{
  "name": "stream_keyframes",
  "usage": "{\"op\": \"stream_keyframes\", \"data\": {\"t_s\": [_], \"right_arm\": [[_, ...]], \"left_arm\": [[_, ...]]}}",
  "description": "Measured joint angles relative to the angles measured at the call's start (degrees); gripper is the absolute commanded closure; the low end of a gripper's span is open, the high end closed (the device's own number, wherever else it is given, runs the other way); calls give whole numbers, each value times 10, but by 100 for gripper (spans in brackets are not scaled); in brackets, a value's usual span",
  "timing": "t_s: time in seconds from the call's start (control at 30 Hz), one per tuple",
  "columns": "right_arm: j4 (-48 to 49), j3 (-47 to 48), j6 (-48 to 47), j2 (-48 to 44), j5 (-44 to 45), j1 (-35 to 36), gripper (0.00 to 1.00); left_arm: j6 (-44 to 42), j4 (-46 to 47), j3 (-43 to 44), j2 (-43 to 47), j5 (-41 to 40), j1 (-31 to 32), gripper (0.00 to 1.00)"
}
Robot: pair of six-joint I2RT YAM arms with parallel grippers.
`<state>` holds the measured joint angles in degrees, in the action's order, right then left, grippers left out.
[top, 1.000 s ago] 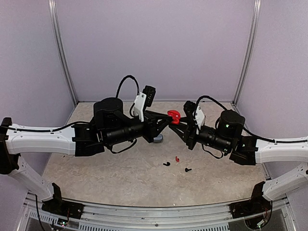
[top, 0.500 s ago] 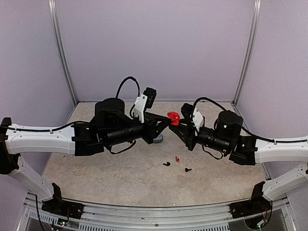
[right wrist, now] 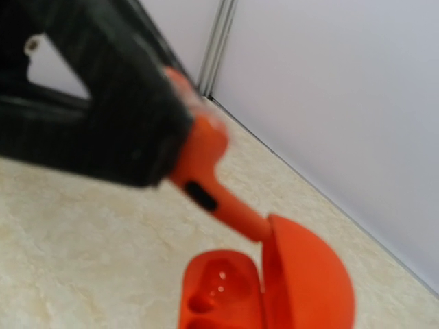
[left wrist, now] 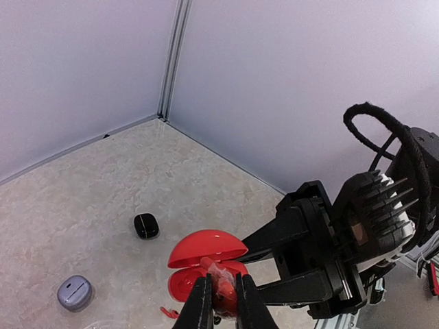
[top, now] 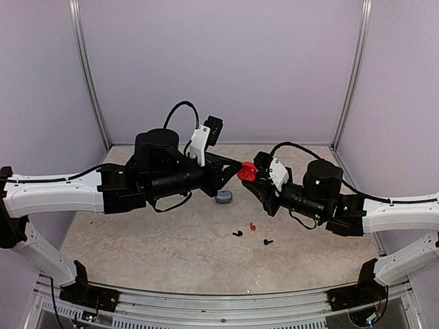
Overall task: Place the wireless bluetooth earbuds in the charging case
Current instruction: Insert the right earbud into the right side groove of the charging case.
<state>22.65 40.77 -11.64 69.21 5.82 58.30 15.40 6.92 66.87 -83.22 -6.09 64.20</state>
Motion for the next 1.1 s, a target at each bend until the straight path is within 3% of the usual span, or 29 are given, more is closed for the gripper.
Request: {"op": "stream_keyframes", "data": {"t_s": [0.67,1.1], "right_arm": [[-2,0,-35,0,31,13,94],[-2,0,-51,0,53,20,94]], "left_arm": [[54,-23,0,-6,92,-28,90],[62,-31,11,-19,107,-31,90]]}}
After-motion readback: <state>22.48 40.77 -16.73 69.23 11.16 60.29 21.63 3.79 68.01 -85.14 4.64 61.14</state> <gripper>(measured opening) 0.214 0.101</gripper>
